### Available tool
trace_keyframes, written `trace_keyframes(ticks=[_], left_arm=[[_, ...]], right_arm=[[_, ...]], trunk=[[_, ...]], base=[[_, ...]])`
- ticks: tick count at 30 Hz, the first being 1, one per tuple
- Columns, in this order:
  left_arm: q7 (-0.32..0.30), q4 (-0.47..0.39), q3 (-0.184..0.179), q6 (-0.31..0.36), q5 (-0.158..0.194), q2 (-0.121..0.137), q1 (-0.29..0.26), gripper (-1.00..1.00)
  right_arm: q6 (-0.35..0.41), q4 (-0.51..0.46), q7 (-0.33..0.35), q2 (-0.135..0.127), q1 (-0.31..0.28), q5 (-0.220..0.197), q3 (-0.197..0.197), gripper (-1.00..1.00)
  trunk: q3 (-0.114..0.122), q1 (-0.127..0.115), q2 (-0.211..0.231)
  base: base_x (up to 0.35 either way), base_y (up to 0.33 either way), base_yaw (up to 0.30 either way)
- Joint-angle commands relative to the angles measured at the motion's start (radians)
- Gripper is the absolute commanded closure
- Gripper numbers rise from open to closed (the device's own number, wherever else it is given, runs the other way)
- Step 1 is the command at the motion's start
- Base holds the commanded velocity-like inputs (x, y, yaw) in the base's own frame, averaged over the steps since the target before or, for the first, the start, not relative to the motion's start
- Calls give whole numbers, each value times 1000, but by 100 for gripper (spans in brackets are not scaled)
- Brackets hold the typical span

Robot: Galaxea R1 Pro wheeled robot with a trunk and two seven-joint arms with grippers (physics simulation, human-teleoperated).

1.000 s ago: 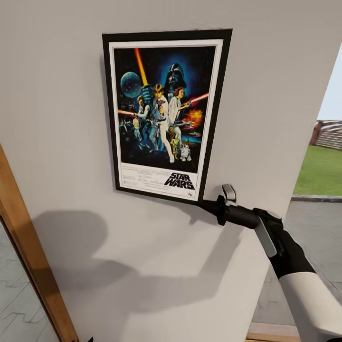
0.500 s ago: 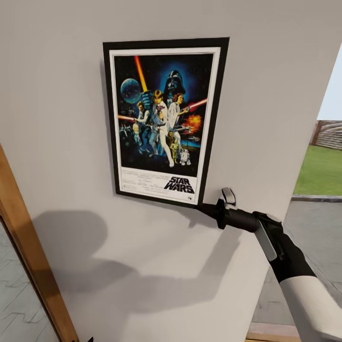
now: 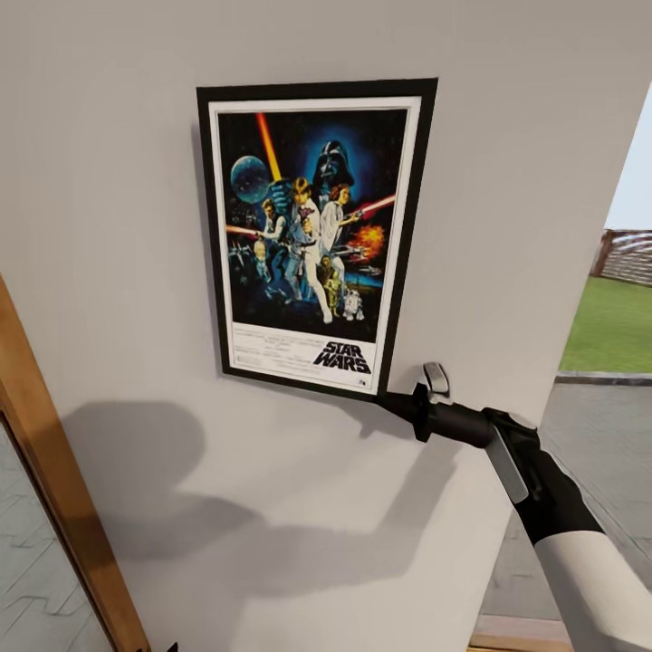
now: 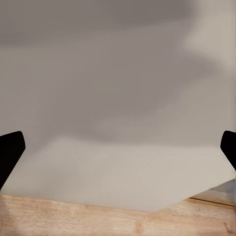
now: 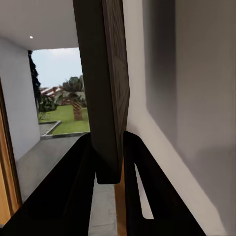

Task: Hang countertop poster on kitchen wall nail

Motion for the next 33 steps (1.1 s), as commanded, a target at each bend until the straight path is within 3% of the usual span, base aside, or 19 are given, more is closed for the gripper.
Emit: trace_keyframes(ticks=[1, 33], left_arm=[[-3, 0, -9, -3, 11, 1, -1, -100], [-2, 0, -8, -3, 11, 1, -1, -100]], right_arm=[[13, 1, 3, -1, 0, -9, 2, 100], [2, 3, 37, 0, 10, -8, 4, 100]], trunk=[[0, 0, -1], [0, 0, -1]], base=[[0, 0, 0], [0, 0, 0]])
